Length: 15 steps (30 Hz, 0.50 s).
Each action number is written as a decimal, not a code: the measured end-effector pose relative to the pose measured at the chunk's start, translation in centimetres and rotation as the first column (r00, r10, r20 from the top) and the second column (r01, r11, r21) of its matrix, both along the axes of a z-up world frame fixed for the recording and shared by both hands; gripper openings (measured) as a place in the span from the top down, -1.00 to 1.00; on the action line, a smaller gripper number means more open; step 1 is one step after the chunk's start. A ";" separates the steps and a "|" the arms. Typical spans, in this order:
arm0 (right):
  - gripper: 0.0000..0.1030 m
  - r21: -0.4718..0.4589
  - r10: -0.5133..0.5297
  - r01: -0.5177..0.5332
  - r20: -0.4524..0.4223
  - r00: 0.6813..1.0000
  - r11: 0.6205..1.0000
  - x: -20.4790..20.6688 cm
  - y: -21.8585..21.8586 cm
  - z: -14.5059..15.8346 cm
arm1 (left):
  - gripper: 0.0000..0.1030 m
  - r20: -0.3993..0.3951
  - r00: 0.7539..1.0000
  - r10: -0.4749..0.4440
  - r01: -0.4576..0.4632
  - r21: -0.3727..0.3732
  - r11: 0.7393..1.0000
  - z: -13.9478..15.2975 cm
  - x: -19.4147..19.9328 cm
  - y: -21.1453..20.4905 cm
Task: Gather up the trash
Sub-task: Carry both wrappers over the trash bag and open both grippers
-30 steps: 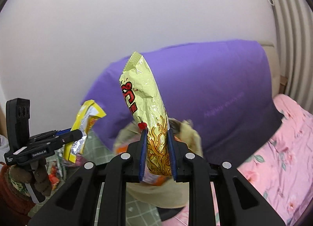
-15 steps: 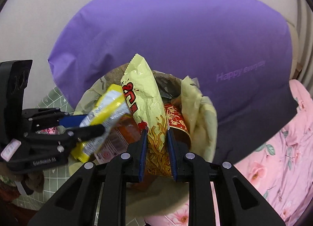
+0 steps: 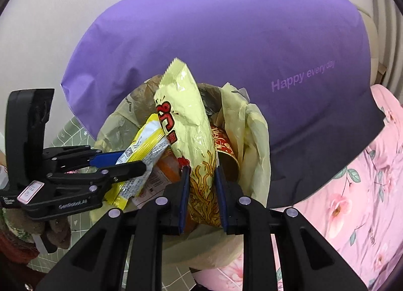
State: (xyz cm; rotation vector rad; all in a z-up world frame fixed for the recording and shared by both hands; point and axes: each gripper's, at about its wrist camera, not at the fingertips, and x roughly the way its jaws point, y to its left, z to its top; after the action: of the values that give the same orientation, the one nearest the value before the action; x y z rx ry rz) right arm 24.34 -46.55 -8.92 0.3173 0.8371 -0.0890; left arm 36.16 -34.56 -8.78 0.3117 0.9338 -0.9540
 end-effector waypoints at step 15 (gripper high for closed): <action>0.57 -0.005 -0.050 0.050 0.026 0.998 0.999 -0.7 0.8 -0.1 | 0.06 -0.063 0.998 0.014 -0.024 -0.159 0.987 1.3 0.5 3.0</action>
State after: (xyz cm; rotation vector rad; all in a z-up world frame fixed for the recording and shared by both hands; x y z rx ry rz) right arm 23.67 -45.75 -9.06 0.3341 0.8033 -0.1338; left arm 36.66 -31.60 -7.47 0.1375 0.9088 -1.0192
